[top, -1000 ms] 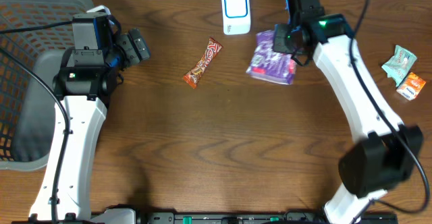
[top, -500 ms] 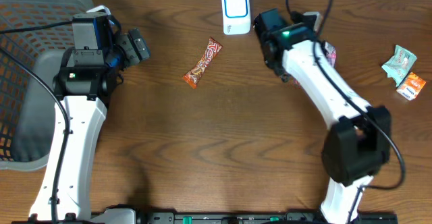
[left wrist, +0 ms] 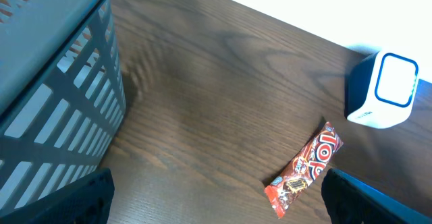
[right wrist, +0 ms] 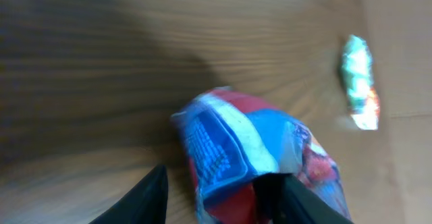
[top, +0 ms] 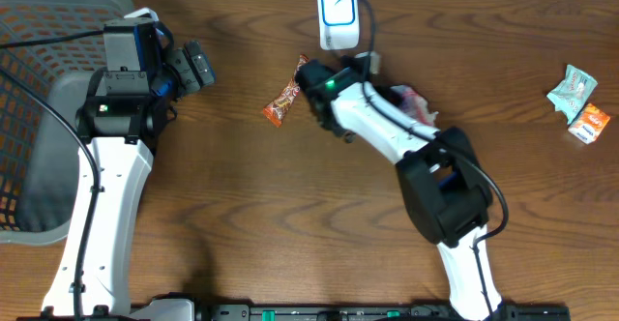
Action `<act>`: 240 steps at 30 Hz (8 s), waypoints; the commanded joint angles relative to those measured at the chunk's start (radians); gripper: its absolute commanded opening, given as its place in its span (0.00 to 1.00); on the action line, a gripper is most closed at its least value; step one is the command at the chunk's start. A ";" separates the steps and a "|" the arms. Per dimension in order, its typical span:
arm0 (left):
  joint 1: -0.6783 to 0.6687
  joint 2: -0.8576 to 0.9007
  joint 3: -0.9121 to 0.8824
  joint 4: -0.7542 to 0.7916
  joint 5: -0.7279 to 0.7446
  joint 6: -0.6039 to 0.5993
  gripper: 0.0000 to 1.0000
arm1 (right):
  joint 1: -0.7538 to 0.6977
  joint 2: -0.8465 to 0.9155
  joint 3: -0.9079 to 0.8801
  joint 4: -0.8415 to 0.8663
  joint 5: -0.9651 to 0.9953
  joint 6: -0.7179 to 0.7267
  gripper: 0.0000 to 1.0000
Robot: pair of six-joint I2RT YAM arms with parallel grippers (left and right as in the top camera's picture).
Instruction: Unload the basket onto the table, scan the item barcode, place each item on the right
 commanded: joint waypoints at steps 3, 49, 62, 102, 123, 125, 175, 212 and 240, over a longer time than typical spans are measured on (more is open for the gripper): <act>0.000 0.005 0.012 0.000 -0.005 -0.002 0.98 | -0.013 -0.055 0.097 -0.007 -0.122 -0.047 0.45; 0.000 0.005 0.012 0.000 -0.005 -0.002 0.98 | -0.686 -0.108 -0.131 0.329 -1.648 -0.686 0.72; 0.000 0.005 0.012 0.000 -0.005 -0.002 0.98 | -0.625 -0.108 -0.193 0.085 -1.612 -0.749 0.66; 0.000 0.005 0.012 0.000 -0.005 -0.002 0.98 | -0.503 -0.049 -0.170 -0.045 -1.520 -0.897 0.01; 0.000 0.005 0.012 0.000 -0.005 -0.002 0.98 | -0.498 -0.185 -0.148 0.996 -1.516 0.142 0.01; 0.000 0.005 0.012 0.000 -0.005 -0.002 0.98 | -0.488 -0.185 -0.148 1.044 -1.435 0.195 0.01; 0.000 0.005 0.012 0.000 -0.005 -0.002 0.98 | -1.040 -0.155 0.116 0.195 -0.723 -0.074 0.42; 0.000 0.005 0.012 0.000 -0.005 -0.002 0.98 | -0.324 -0.084 0.124 0.400 -1.289 -0.016 0.82; 0.000 0.005 0.012 0.000 -0.005 -0.002 0.98 | -0.026 0.210 0.124 0.520 -0.944 0.437 0.27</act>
